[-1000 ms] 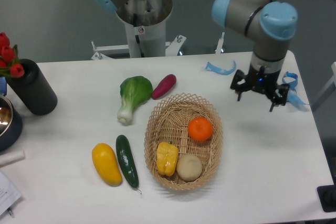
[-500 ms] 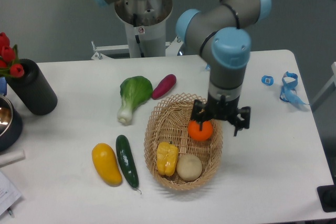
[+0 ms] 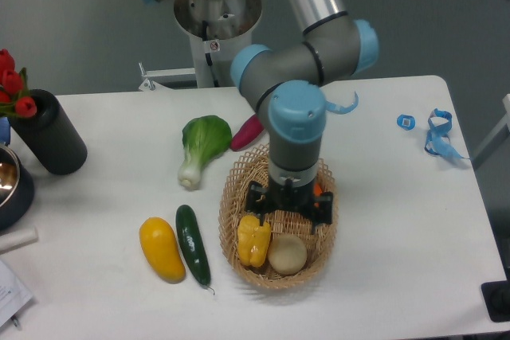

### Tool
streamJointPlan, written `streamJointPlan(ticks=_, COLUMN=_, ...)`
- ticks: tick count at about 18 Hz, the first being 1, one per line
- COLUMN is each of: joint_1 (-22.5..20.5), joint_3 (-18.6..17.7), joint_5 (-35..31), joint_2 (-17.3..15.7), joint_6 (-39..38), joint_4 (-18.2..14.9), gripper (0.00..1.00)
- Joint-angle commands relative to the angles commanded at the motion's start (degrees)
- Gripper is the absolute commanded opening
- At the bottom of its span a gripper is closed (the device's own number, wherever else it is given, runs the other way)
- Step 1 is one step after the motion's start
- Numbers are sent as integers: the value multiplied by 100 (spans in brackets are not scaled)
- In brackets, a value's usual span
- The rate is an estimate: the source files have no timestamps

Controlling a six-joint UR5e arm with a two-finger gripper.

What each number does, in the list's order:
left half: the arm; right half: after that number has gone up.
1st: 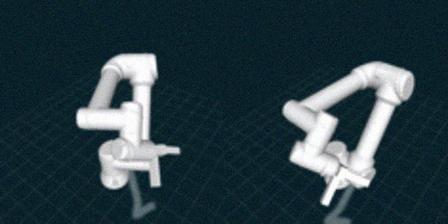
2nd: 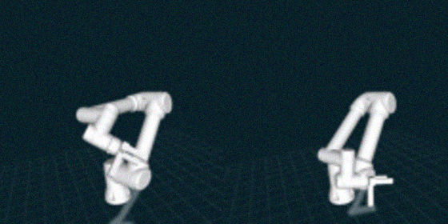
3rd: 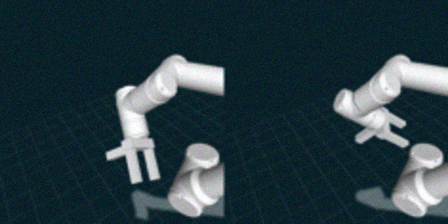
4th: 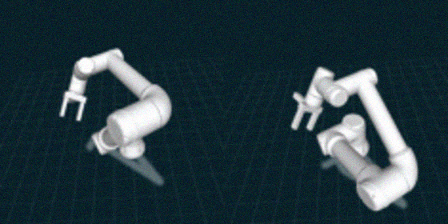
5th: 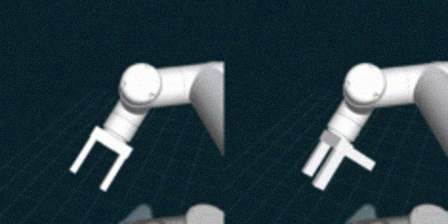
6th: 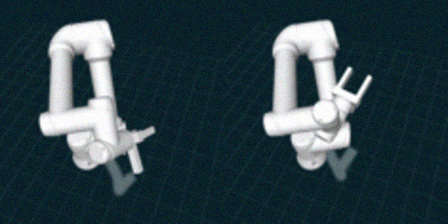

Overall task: Pick up the yellow pepper from the basket
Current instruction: 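Lower the gripper into the basket over the yellow bell pepper, then close the gripper fingers around the yellow bell pepper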

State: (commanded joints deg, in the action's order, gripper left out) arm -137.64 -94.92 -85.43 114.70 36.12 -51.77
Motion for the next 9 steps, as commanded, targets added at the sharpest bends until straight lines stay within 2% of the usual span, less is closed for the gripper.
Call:
streamJointPlan(ticks=3, joint_1=62, joint_3=61, joint_5=-9, joint_2=52, joint_6=-26, joint_4=0, gripper=100)
streamJointPlan(ticks=9, joint_1=114, joint_3=421, joint_5=-53, joint_2=404, joint_6=-26, joint_4=0, gripper=100)
